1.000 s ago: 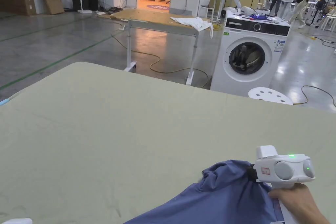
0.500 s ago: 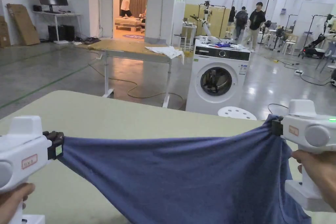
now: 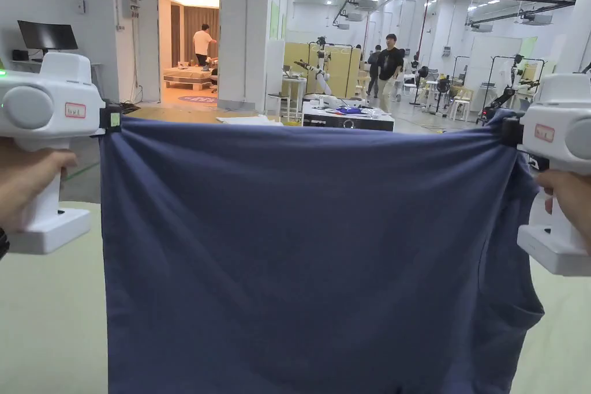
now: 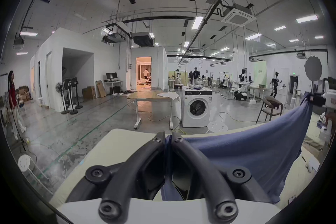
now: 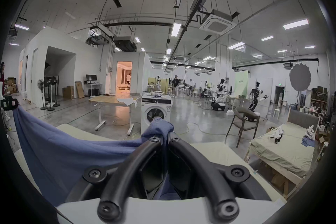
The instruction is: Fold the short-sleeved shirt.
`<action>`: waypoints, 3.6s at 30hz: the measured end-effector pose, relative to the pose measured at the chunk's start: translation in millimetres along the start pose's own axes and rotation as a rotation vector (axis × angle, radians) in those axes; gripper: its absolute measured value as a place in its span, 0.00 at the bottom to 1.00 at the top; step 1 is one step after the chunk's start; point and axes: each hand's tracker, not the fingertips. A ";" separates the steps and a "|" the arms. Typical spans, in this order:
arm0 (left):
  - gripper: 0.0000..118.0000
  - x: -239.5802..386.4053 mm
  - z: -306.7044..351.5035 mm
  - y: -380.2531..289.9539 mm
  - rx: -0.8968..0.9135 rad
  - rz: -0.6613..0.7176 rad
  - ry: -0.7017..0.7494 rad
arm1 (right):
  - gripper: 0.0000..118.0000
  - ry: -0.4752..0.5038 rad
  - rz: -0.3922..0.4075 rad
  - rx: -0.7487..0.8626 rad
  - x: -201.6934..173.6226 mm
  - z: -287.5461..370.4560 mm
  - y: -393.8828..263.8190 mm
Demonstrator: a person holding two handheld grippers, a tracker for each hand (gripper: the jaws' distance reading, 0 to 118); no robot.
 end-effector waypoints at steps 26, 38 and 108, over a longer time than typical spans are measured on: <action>0.01 -9.0 -37.2 -60.6 0.004 -0.002 0.005 | 0.01 -0.016 0.073 -0.025 -7.8 -28.3 -56.9; 0.01 -10.5 98.4 -162.9 -0.026 0.058 -0.057 | 0.01 -0.027 0.080 -0.135 2.1 116.8 -154.6; 0.00 -7.2 226.6 -390.3 -0.613 0.005 -0.054 | 0.00 0.079 -0.011 -0.105 -103.9 216.1 -336.9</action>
